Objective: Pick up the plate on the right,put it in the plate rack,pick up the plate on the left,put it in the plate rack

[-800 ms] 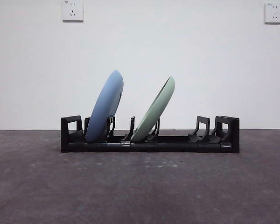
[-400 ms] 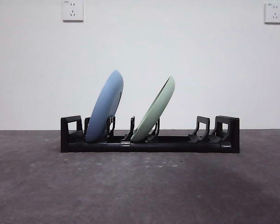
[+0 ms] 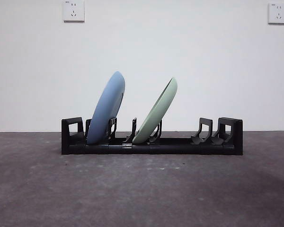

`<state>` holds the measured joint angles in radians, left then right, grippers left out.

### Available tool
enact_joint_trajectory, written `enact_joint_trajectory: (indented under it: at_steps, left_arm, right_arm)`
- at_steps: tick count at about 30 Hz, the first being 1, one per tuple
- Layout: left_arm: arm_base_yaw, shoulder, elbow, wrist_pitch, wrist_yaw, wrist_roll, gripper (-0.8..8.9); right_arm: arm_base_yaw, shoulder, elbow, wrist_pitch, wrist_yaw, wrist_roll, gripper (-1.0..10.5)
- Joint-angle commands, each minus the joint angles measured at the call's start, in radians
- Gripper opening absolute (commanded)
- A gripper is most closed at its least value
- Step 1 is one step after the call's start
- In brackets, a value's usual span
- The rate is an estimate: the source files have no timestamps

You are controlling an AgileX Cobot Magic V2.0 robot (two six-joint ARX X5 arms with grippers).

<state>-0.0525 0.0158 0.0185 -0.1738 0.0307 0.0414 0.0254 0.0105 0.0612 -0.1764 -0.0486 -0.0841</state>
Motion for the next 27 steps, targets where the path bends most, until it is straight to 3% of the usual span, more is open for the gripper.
enact_joint_trajectory:
  at_steps: [1,27]
  left_arm:
    - [0.003,0.000,-0.011,0.007,0.003,-0.005,-0.03]
    - [0.003,0.001,-0.011,0.007,0.003,-0.005,-0.03]
  right_arm:
    - [-0.002,-0.003,-0.038,0.012,0.004,0.014,0.0]
    - [-0.002,-0.002,-0.047,-0.003,0.013,0.013,0.0]
